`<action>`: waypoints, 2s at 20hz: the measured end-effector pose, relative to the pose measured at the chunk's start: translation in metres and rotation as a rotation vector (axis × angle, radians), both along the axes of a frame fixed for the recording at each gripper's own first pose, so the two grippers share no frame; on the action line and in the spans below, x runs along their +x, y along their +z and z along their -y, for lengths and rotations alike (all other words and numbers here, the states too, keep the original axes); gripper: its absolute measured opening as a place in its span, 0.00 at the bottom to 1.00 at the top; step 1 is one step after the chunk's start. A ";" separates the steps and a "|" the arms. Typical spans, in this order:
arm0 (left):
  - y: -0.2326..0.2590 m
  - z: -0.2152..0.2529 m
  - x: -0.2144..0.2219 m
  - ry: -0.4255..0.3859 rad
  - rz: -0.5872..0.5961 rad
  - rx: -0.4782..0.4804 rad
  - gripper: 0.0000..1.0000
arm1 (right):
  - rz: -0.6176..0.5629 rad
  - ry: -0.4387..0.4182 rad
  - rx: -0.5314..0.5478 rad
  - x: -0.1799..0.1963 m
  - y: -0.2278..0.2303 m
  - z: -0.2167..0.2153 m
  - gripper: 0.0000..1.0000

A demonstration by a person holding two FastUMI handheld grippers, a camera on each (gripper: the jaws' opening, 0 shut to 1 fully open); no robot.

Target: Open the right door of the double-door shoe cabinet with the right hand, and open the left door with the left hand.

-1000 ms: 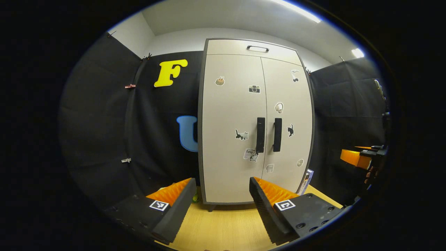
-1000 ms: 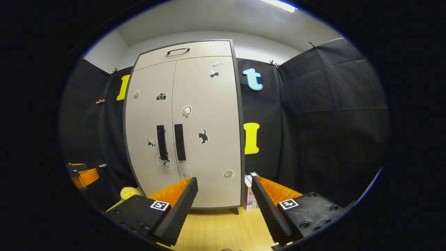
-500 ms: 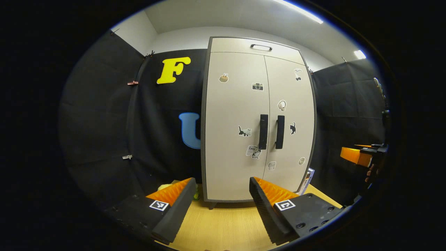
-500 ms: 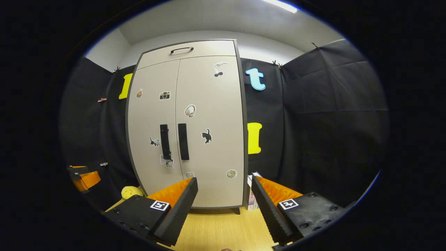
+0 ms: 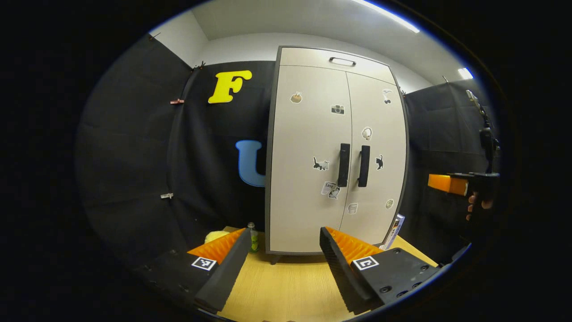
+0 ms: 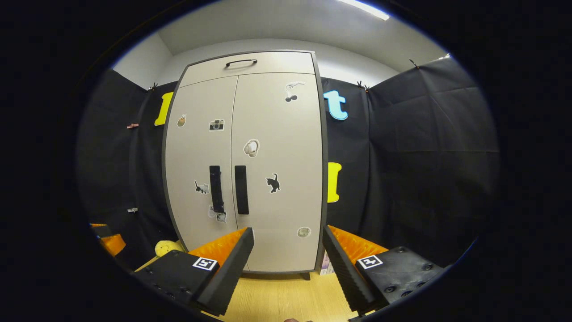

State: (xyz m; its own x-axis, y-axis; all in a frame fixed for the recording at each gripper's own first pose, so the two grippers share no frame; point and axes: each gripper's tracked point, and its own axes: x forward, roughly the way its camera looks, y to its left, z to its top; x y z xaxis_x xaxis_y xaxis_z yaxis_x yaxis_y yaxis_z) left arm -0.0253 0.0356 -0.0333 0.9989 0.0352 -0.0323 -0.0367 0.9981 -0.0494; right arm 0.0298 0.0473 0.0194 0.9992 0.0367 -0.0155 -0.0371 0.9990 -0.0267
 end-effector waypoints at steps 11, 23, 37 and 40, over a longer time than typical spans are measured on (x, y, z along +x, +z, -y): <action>-0.018 -0.043 -0.035 0.018 -0.015 -0.006 0.95 | -0.033 0.104 -0.010 0.058 0.017 -0.085 0.98; -0.031 -0.072 -0.027 0.181 -0.071 0.000 0.95 | -0.037 0.092 -0.049 0.181 0.002 -0.106 0.98; -0.033 -0.057 -0.007 0.220 -0.093 0.023 0.95 | -0.115 0.106 -0.048 0.222 -0.041 -0.125 0.60; -0.034 -0.056 -0.009 0.210 -0.088 0.015 0.95 | -0.121 0.089 -0.035 0.222 -0.042 -0.124 0.37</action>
